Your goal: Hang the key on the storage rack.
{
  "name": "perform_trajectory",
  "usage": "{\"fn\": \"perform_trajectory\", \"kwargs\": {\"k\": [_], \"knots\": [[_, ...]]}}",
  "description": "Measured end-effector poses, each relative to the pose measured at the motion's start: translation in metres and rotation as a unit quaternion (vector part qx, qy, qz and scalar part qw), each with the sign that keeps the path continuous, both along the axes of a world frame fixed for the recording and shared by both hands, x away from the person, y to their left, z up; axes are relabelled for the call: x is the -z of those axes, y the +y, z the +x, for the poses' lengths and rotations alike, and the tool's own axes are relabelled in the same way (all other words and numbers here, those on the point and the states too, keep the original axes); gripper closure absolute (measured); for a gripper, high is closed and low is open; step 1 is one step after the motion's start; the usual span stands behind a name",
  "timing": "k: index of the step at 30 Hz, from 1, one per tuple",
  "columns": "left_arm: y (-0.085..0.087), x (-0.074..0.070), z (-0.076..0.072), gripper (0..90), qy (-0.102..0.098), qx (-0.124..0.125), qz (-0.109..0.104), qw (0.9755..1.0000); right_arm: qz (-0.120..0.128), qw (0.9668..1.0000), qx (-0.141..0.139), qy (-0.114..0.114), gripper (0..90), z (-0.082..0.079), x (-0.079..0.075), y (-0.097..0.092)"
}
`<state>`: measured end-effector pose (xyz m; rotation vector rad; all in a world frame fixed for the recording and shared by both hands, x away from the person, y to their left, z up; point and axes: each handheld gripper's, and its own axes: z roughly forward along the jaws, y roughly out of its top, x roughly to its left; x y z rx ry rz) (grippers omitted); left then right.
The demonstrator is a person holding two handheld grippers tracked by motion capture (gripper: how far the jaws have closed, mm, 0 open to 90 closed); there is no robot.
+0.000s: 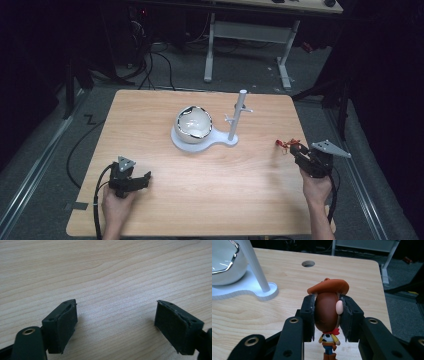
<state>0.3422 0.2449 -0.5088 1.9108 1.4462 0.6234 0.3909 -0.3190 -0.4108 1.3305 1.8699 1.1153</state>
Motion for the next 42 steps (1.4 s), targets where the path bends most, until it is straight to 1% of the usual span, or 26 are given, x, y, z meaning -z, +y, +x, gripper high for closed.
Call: {"fn": "perform_trajectory", "kwargs": {"k": [1, 5, 11, 13, 24, 38, 42], "knots": [[0.000, 0.000, 0.000, 18.7, 0.000, 0.000, 0.000, 1.0000, 0.001, 1.0000, -0.005, -0.003, 67.2, -0.001, -0.003, 0.001], [0.000, 0.000, 0.000, 18.7, 0.000, 0.000, 0.000, 1.0000, 0.004, 0.9999, -0.010, -0.010, 67.2, -0.002, -0.009, 0.004], [0.000, 0.000, 0.000, 18.7, 0.000, 0.000, 0.000, 1.0000, 0.001, 0.9996, -0.018, -0.020, 67.2, -0.005, -0.015, 0.007], [0.000, 0.000, 0.000, 18.8, 0.000, 0.000, 0.000, 1.0000, 0.001, 0.9993, -0.024, -0.027, 67.2, -0.006, -0.021, 0.010], [0.000, 0.000, 0.000, 18.8, 0.000, 0.000, 0.000, 1.0000, 0.002, 0.9982, -0.046, -0.040, 67.2, -0.008, -0.033, 0.021], [0.000, 0.000, 0.000, 18.8, 0.000, 0.000, 0.000, 1.0000, -0.008, 0.9960, -0.072, -0.053, 67.2, -0.003, -0.051, 0.038], [0.000, 0.000, 0.000, 18.7, 0.000, 0.000, 0.000, 1.0000, -0.006, 0.9953, -0.080, -0.054, 67.2, -0.002, -0.054, 0.043]]}}
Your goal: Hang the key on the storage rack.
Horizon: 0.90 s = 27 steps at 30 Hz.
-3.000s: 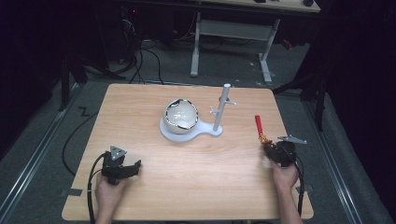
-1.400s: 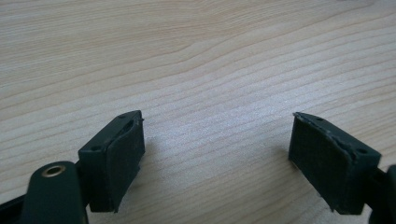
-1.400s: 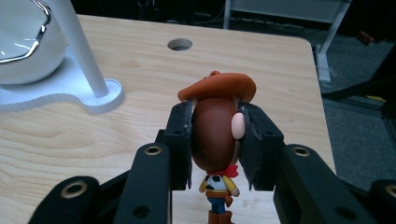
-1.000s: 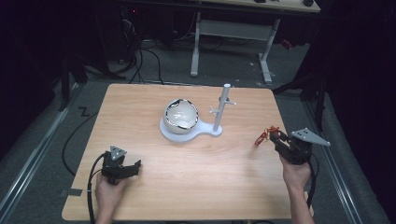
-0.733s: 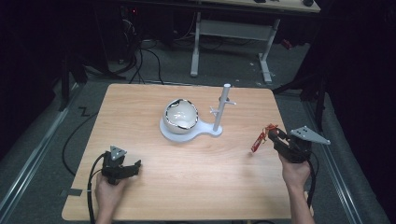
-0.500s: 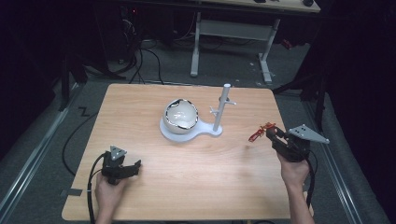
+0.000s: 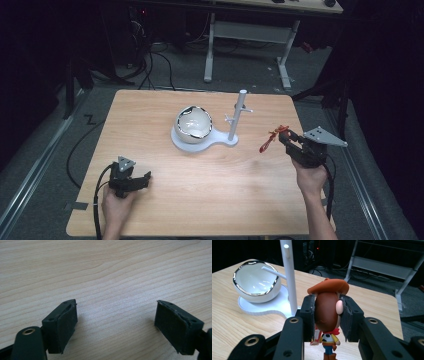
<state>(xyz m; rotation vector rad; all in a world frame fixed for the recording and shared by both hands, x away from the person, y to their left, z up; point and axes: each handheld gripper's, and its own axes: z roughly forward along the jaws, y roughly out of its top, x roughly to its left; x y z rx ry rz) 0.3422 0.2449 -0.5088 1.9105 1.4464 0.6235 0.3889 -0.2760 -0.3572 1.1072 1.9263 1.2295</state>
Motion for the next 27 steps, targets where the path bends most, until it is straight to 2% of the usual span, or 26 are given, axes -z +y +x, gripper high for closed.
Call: {"fn": "perform_trajectory", "kwargs": {"k": [12, 27], "knots": [[0.000, 0.000, 0.000, 18.8, 0.000, 0.000, 0.000, 1.0000, 0.000, 0.9998, -0.021, -0.006, 67.2, 0.006, -0.013, 0.012], [0.000, 0.000, 0.000, 18.8, 0.000, 0.000, 0.000, 1.0000, -0.011, 0.9986, -0.048, -0.018, 67.3, 0.013, -0.029, 0.033]]}}
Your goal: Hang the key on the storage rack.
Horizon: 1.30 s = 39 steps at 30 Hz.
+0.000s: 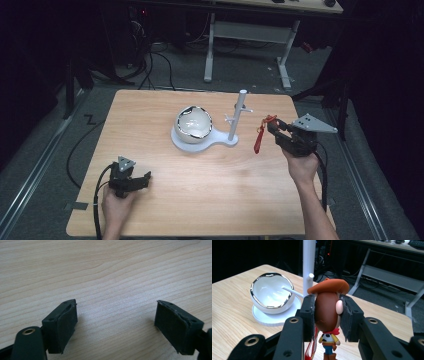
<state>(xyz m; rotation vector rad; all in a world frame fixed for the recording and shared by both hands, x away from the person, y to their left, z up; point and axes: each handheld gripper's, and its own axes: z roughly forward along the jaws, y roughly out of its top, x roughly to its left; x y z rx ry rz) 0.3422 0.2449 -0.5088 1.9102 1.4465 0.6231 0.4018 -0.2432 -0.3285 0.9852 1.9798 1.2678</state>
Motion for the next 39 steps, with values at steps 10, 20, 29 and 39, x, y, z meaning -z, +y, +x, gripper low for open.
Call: {"fn": "perform_trajectory", "kwargs": {"k": [10, 20, 29, 39], "knots": [[0.000, 0.000, 0.000, 18.8, 0.000, 0.000, 0.000, 1.0000, -0.003, 0.9999, -0.013, -0.003, 67.2, 0.003, -0.007, 0.010], [0.000, 0.000, 0.000, 18.8, 0.000, 0.000, 0.000, 1.0000, -0.005, 0.9999, -0.010, 0.001, 67.3, 0.011, -0.012, 0.016], [0.000, 0.000, 0.000, 18.8, 0.000, 0.000, 0.000, 1.0000, -0.009, 1.0000, 0.000, 0.001, 67.3, 0.020, -0.017, 0.020], [0.000, 0.000, 0.000, 18.7, 0.000, 0.000, -0.001, 1.0000, -0.014, 0.9999, 0.003, 0.007, 67.3, 0.026, -0.018, 0.025]]}}
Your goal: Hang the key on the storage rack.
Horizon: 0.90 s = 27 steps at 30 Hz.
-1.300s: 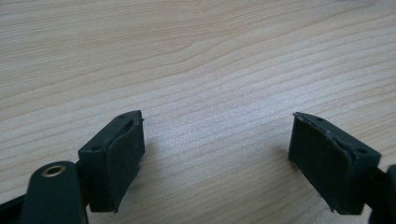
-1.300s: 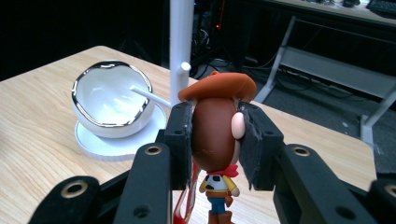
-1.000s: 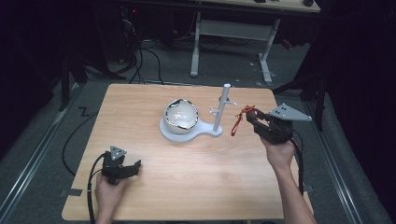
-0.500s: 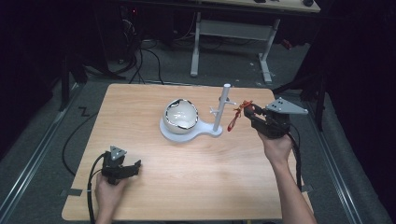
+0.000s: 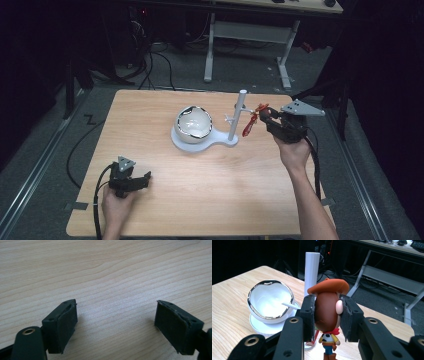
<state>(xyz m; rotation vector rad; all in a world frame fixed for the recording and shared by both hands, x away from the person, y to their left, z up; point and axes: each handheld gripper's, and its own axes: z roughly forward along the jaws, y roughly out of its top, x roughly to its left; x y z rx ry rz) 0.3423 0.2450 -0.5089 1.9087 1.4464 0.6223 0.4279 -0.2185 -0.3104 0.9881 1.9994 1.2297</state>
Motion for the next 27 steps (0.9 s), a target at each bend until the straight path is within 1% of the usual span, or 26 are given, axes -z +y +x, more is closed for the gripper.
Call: {"fn": "perform_trajectory", "kwargs": {"k": [12, 27], "knots": [[0.000, 0.000, 0.000, 18.7, 0.000, 0.000, 0.000, 1.0000, -0.005, 1.0000, -0.001, 0.000, 67.3, 0.004, -0.004, 0.007], [0.000, 0.000, 0.000, 18.8, 0.000, 0.000, 0.000, 1.0000, -0.006, 0.9999, 0.000, 0.011, 67.3, 0.012, 0.001, 0.009]]}}
